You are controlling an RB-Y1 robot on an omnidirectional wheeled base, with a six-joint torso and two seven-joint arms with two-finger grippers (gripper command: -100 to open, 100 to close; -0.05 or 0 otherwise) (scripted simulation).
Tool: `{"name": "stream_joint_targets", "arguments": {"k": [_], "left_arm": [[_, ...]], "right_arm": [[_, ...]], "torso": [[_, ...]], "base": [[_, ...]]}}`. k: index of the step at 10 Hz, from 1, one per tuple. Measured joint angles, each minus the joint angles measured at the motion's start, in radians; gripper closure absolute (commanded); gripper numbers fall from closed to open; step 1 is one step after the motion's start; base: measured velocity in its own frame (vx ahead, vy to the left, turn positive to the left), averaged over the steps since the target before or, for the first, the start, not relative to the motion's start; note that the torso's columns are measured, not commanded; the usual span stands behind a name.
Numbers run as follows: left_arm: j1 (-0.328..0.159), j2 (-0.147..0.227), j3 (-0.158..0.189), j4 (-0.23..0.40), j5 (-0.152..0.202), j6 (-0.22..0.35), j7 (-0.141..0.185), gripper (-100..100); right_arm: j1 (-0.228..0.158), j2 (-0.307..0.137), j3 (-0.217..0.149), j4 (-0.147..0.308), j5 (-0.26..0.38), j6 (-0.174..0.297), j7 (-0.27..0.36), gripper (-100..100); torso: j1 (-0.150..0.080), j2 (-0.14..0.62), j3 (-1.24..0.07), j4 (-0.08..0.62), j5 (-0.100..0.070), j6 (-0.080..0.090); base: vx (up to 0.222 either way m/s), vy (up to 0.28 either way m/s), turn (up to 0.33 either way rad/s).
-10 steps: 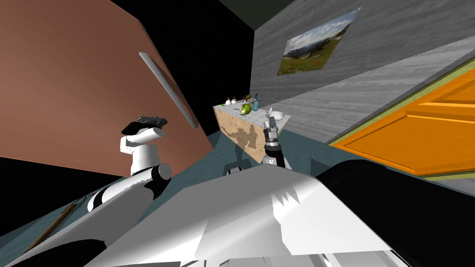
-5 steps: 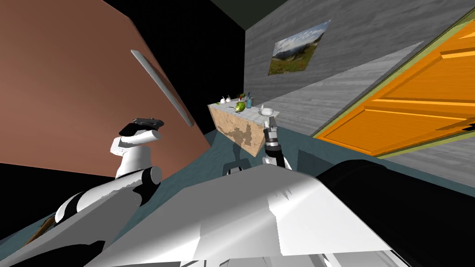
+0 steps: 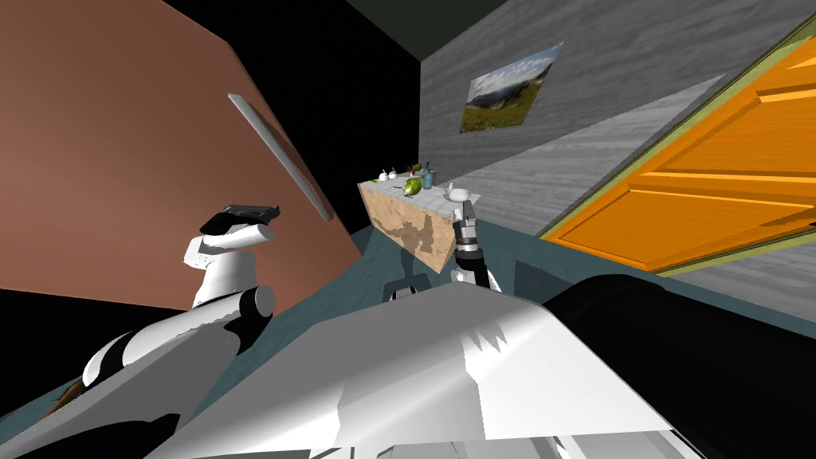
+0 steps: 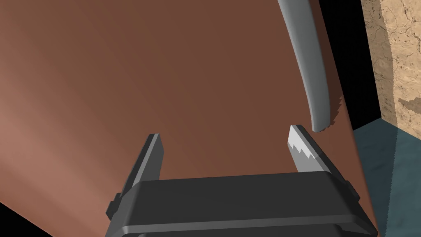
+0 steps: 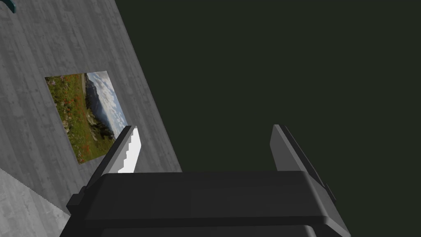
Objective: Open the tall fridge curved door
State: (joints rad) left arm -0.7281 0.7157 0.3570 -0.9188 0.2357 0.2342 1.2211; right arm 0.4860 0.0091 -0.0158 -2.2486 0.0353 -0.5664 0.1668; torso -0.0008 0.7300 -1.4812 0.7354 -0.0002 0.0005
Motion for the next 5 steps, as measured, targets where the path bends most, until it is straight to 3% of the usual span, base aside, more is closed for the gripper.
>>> {"name": "stream_joint_targets", "arguments": {"k": [5], "left_arm": [[0.001, 0.012, 0.032, 0.018, -0.002, 0.025, 0.021, -100]], "right_arm": [[0.000, 0.000, 0.000, 0.000, 0.000, 0.000, 0.000, 0]], "torso": [[0.003, 0.009, 0.006, 0.003, 0.001, -0.001]], "base": [[0.260, -0.037, 0.001]]}}
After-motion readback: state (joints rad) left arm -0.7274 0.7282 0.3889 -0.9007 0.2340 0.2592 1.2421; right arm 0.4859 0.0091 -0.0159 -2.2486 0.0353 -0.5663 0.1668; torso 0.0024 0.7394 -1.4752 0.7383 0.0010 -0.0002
